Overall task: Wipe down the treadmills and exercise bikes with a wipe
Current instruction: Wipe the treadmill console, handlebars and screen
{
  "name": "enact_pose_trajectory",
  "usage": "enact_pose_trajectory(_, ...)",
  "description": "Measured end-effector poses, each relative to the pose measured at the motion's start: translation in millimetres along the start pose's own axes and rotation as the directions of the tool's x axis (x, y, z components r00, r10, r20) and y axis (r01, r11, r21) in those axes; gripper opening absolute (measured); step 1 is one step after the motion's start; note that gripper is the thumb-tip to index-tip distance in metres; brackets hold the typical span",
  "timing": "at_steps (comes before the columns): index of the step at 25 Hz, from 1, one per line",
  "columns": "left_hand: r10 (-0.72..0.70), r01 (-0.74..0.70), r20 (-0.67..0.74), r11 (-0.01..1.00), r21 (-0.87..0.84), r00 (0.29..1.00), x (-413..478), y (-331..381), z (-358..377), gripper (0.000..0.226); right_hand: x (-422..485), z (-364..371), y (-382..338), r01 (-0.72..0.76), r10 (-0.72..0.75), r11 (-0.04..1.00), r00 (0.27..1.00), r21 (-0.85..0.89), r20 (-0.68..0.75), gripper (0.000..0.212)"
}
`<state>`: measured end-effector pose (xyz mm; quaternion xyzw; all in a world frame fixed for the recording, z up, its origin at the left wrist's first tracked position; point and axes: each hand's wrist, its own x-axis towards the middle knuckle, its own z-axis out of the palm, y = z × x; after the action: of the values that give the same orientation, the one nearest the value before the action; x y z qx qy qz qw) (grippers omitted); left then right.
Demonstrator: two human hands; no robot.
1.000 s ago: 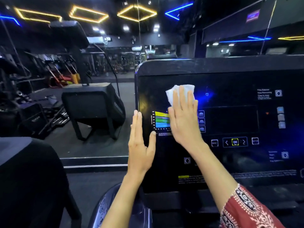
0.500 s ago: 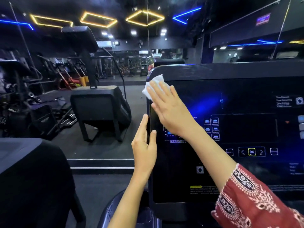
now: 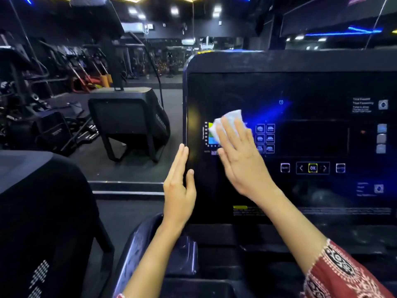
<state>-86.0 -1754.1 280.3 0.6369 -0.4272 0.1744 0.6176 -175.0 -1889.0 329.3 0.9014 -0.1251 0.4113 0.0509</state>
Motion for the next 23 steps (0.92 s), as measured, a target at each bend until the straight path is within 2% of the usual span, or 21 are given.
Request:
enact_pose_trajectory(1, 0.009, -0.009, 0.002, 1.0, 0.025, 1.0, -4.9, 0.3, -1.2, 0.048, -11.1, 6.0, -7.5, 0.125, -0.125, 0.992, 0.99, -0.002, 0.065, 0.051)
enact_pose_trajectory(3, -0.003, 0.002, 0.016, 0.998, 0.07, 1.0, -19.8, 0.0, -3.0, 0.047, -52.7, 10.6, -1.1, 0.388, -0.378, 0.922, 0.899, -0.002, 0.222, 0.05)
enact_pose_trajectory(4, -0.011, 0.008, 0.024, 0.995, 0.096, 1.0, -30.0, 0.6, -4.2, 0.048, -76.2, 6.0, 10.9, 0.458, -0.438, 0.889, 0.857, -0.011, 0.27, 0.048)
enact_pose_trajectory(5, -0.014, 0.01, 0.027, 0.992, 0.124, 1.0, -40.8, 1.1, -5.0, 0.048, -94.6, -0.6, 25.4, 0.478, -0.451, 0.878, 0.848, -0.034, 0.277, 0.048)
enact_pose_trajectory(6, -0.011, 0.006, 0.032, 0.988, 0.152, 0.999, -52.0, 2.2, -6.0, 0.048, -106.5, -6.8, 38.1, 0.448, -0.42, 0.892, 0.871, -0.062, 0.254, 0.048)
enact_pose_trajectory(8, -0.028, 0.015, 0.063, 0.98, 0.2, 0.998, -74.9, 5.2, -6.9, 0.049, -112.2, -10.6, 44.0, 0.243, -0.226, 0.966, 0.959, -0.085, 0.171, 0.049)
enact_pose_trajectory(9, -0.046, 0.024, 0.09, 0.974, 0.225, 0.995, -85.2, 6.1, -6.7, 0.049, -107.5, -8.7, 36.6, 0.133, -0.124, 0.989, 0.983, -0.065, 0.132, 0.05)
enact_pose_trajectory(10, -0.065, 0.033, 0.119, 0.966, 0.256, 0.991, -96.1, 7.2, -6.1, 0.049, -103.2, -4.1, 25.2, 0.092, -0.087, 0.995, 0.989, -0.043, 0.116, 0.051)
enact_pose_trajectory(11, -0.077, 0.033, 0.145, 0.957, 0.288, 0.986, -106.0, 7.4, -5.1, 0.049, -101.8, 0.9, 14.6, 0.151, -0.146, 0.988, 0.979, -0.023, 0.142, 0.052)
enact_pose_trajectory(12, -0.084, 0.027, 0.17, 0.948, 0.318, 0.982, -114.7, 7.6, -3.9, 0.049, -106.2, 5.6, 10.0, 0.28, -0.274, 0.96, 0.942, -0.004, 0.192, 0.053)
enact_pose_trajectory(14, -0.101, 0.018, 0.21, 0.931, 0.366, 0.972, -128.2, 10.6, 0.3, 0.05, -124.3, 6.8, 19.8, 0.526, -0.514, 0.848, 0.795, 0.055, 0.323, 0.051)
enact_pose_trajectory(15, -0.104, 0.006, 0.234, 0.923, 0.384, 0.967, -134.5, 12.8, 4.5, 0.051, -135.2, 2.6, 32.4, 0.577, -0.568, 0.811, 0.736, 0.098, 0.367, 0.05)
enact_pose_trajectory(18, -0.094, -0.058, 0.336, 0.908, 0.414, 0.937, -151.1, 24.0, 22.6, 0.051, -164.6, -21.0, 71.0, 0.574, -0.591, 0.797, 0.675, 0.189, 0.441, 0.048)
enact_pose_trajectory(23, -0.091, -0.104, 0.436, 0.909, 0.404, 0.895, -171.9, 47.0, 60.0, 0.051, -215.1, -77.2, 144.3, 0.348, -0.452, 0.891, 0.732, 0.291, 0.51, 0.045)
